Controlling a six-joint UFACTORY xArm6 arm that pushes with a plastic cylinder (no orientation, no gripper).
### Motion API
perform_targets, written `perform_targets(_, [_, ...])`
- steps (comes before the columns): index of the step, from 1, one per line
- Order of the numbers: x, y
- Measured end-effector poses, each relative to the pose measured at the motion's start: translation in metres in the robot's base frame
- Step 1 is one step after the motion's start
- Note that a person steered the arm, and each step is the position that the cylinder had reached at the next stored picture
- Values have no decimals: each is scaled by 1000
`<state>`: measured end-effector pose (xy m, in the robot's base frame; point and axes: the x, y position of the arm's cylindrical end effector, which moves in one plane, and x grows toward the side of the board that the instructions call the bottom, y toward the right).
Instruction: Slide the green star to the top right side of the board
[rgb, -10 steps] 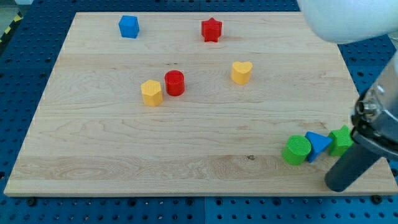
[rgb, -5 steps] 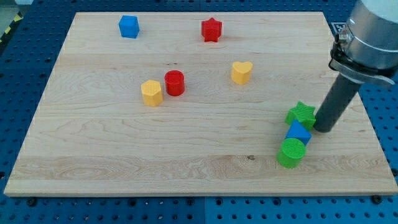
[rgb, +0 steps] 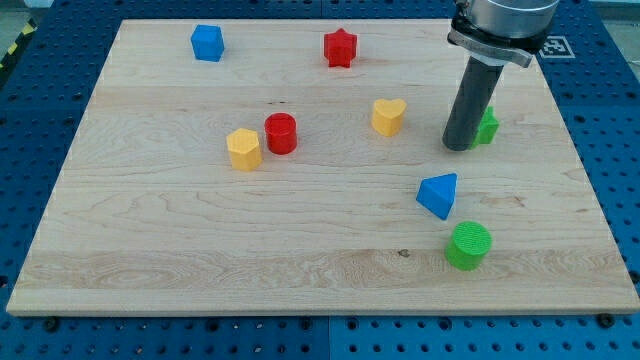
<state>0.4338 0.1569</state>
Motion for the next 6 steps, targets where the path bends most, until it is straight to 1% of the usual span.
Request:
perform_targets(1, [41,0])
perform_targets(2, [33,33])
perform_targets(3, [-42,55])
perform_targets(4, [-75,56])
perform_targets(6, [0,49])
